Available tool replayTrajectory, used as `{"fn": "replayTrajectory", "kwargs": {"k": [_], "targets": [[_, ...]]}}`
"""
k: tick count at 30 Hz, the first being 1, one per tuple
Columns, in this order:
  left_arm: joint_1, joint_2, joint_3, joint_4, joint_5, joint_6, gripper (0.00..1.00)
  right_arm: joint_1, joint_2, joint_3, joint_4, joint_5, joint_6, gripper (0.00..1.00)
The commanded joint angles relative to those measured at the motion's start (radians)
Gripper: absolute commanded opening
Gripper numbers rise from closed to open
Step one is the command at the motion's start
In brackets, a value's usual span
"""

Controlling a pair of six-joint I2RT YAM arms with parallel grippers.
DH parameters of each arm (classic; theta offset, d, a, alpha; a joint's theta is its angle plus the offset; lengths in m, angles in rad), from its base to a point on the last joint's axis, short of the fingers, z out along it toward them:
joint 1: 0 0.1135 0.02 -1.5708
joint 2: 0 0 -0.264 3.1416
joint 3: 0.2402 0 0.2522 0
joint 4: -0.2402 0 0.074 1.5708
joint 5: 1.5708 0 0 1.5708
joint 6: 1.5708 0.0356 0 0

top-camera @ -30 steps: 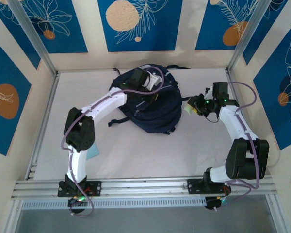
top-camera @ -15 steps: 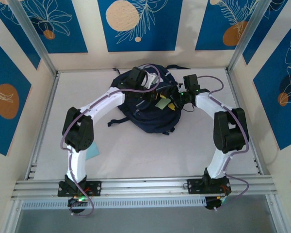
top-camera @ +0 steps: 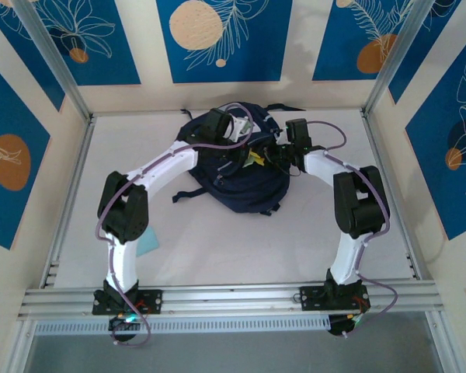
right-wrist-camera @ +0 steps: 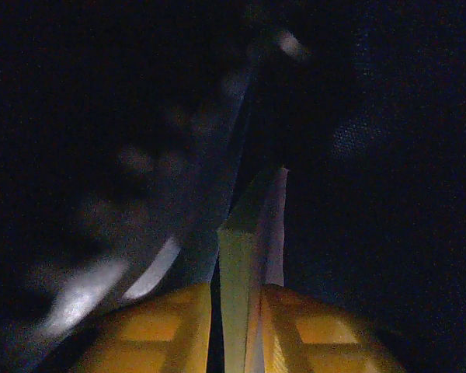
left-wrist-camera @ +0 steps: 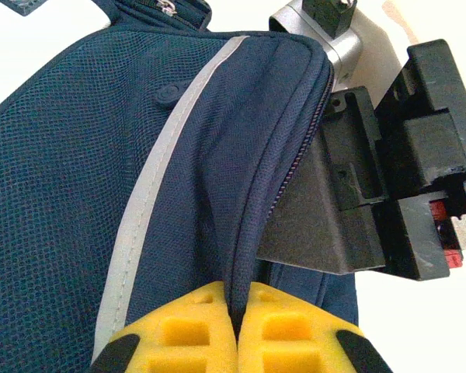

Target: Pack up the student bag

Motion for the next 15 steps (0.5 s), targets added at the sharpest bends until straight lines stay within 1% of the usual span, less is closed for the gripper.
{"fn": "replayTrajectory", "kwargs": {"k": [1, 2, 3, 4, 9, 12, 15], "targets": [[-0.006, -0.071, -0.027, 0.031, 0.061, -0.028, 0.00, 0.019, 0.030, 0.030, 0.022, -0.040, 0.008, 0.26], [0.001, -0.077, -0.040, 0.040, 0.058, -0.040, 0.00, 0.013, 0.022, 0.018, 0.016, -0.030, 0.000, 0.21], [0.009, -0.083, -0.055, 0.054, 0.060, -0.055, 0.00, 0.006, 0.014, 0.006, 0.019, -0.022, -0.004, 0.09], [0.016, -0.087, -0.066, 0.067, 0.064, -0.068, 0.00, -0.001, 0.009, -0.003, 0.032, -0.023, 0.001, 0.00], [0.026, -0.092, -0.076, 0.082, 0.083, -0.095, 0.00, -0.010, 0.018, -0.040, 0.229, -0.119, 0.093, 0.00], [0.024, -0.098, -0.076, 0.089, 0.099, -0.104, 0.00, 0.010, 0.025, -0.053, 0.288, -0.117, 0.118, 0.00], [0.019, -0.100, -0.063, 0.078, 0.108, -0.094, 0.00, 0.028, 0.063, -0.049, 0.323, -0.093, 0.163, 0.00]]}}
